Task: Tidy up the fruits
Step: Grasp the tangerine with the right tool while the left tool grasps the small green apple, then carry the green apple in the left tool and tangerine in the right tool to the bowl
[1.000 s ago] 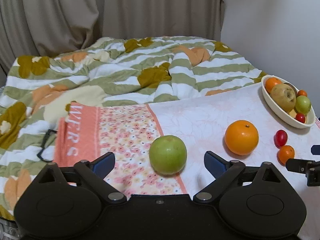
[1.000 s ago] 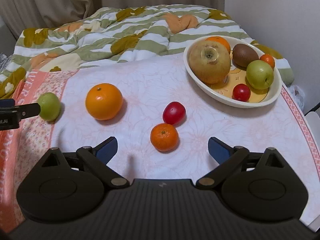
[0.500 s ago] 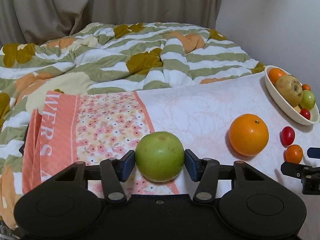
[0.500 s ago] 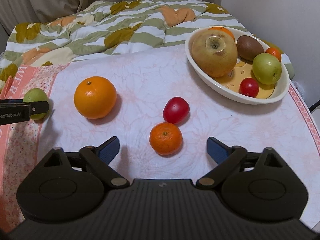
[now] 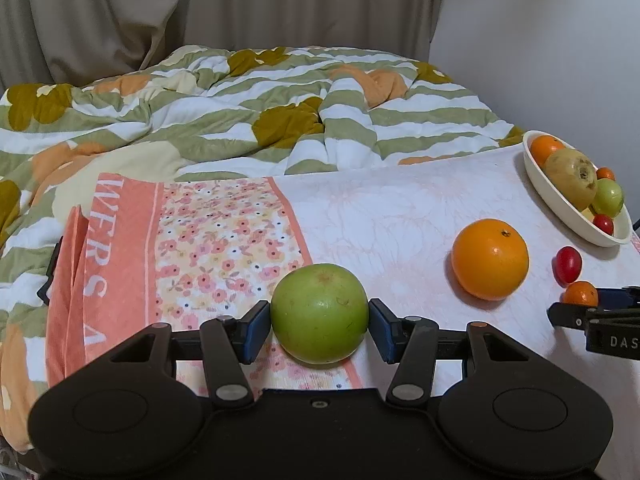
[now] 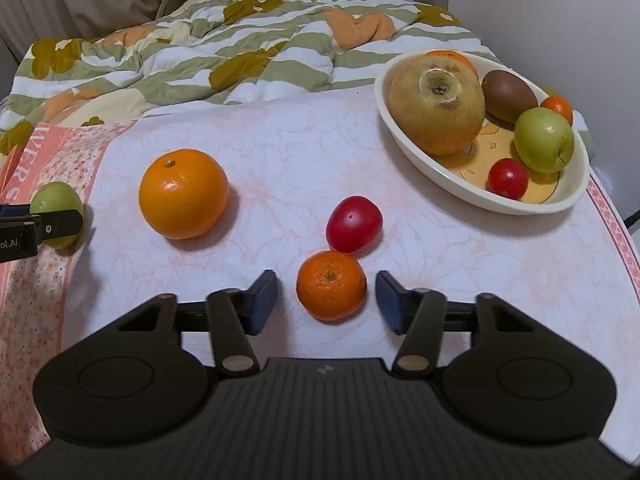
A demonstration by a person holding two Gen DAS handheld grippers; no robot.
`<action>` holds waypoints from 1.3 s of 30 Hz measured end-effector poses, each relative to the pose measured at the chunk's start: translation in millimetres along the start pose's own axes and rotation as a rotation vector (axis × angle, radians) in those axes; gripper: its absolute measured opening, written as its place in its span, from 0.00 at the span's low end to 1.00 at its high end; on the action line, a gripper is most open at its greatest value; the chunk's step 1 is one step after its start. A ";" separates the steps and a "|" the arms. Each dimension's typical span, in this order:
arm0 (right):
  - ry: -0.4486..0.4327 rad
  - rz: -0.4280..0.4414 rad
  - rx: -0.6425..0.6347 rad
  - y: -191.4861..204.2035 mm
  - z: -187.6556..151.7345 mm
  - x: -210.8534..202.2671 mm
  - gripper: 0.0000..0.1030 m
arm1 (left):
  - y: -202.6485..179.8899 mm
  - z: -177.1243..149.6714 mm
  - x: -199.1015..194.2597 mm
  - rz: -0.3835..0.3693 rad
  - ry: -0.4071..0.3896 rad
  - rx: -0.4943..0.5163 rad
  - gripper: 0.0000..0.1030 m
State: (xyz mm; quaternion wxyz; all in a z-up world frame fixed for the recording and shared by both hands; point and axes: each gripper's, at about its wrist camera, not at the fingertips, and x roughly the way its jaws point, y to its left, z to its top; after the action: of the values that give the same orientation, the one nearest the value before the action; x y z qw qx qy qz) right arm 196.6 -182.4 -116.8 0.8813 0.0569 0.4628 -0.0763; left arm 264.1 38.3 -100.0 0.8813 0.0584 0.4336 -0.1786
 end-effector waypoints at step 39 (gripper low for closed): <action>-0.192 0.111 -0.133 -119.0 11.1 -141.6 0.49 | -161.3 7.3 -142.8 0.014 -0.259 -0.081 0.55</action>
State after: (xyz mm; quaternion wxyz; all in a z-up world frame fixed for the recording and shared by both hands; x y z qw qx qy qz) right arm 104.0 -289.6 2.7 0.9263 0.0164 0.3764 -0.0017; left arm 130.5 -75.8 25.0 0.9327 0.0023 0.3228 -0.1607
